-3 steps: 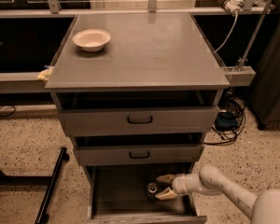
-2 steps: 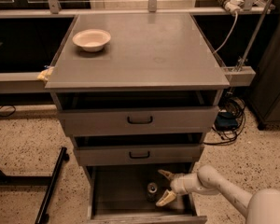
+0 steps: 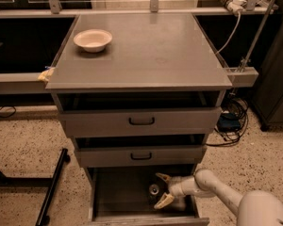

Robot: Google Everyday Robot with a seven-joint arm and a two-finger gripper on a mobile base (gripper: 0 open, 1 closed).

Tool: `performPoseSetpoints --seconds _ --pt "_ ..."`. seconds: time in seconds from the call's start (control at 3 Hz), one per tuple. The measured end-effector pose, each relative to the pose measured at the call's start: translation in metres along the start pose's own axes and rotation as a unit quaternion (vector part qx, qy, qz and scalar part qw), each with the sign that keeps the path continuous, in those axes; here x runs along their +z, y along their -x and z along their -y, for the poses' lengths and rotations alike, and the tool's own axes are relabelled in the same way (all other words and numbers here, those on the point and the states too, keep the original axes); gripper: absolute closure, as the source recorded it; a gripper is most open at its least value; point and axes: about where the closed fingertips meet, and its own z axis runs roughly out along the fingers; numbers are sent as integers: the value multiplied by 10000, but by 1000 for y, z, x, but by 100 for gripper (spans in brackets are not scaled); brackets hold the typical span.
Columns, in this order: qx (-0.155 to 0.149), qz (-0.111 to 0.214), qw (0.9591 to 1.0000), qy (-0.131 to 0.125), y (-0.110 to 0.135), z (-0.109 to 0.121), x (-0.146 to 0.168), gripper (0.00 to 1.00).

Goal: Pick redbull can from bottom drawer and place on counter

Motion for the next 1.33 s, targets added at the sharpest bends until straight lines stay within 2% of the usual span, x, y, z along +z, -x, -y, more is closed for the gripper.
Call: performPoseSetpoints --seconds 0.33,0.67,1.33 --pt "-53 58 10000 49 -5 0 12 19" --pt "-71 53 9999 66 -13 -2 22 37" --pt "-70 56 9999 68 -13 -2 22 83"
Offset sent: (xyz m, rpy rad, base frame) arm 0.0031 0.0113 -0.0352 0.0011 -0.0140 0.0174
